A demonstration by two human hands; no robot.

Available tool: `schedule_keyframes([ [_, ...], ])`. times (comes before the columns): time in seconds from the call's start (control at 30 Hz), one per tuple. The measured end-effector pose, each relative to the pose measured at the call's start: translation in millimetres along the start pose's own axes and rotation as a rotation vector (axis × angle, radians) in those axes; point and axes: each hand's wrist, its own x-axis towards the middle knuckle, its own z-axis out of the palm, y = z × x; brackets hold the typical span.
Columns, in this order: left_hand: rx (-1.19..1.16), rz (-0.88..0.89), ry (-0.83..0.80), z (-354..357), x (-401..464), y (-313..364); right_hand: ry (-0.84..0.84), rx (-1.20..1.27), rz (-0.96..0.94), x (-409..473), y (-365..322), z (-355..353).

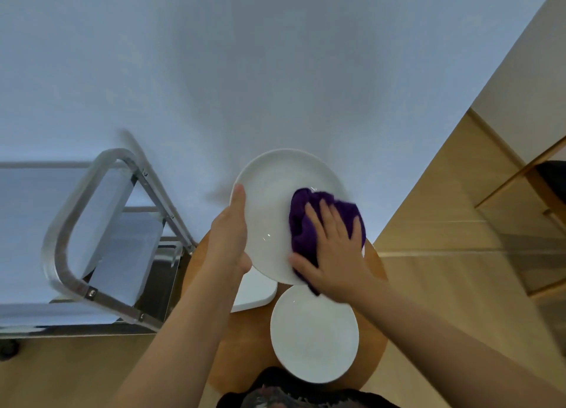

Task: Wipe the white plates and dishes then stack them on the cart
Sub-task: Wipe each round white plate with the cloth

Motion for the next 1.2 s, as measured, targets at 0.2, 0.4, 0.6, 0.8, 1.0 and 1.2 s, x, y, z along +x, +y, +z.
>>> schedule_keyframes([
  [0.2, -0.042, -0.032, 0.075, 20.4, -2.9, -5.1, 0.008, 0.299, -0.037, -12.1, -41.7, 15.2],
  [0.4, -0.050, -0.091, -0.032, 26.4, -6.8, 7.6, 0.335, 0.410, -0.103, -1.5, -43.3, -5.1],
  [0.6, 0.247, -0.107, -0.064, -3.4, 11.6, 3.4, 0.184, 1.523, 0.452, 19.2, -18.8, -45.2],
  [0.8, -0.320, -0.129, -0.340, -22.9, 22.7, -29.4, 0.085, 1.928, 0.487, 15.8, -5.9, -44.1],
  [1.0, -0.094, 0.066, -0.118, -36.7, 30.9, 4.0, 0.347, 1.374, 0.697, 13.8, 14.8, -39.6],
  [1.2, 0.738, 0.366, -0.141, -21.9, 21.6, 30.5, 0.179, 1.103, 0.031, 43.3, -0.8, -62.8],
])
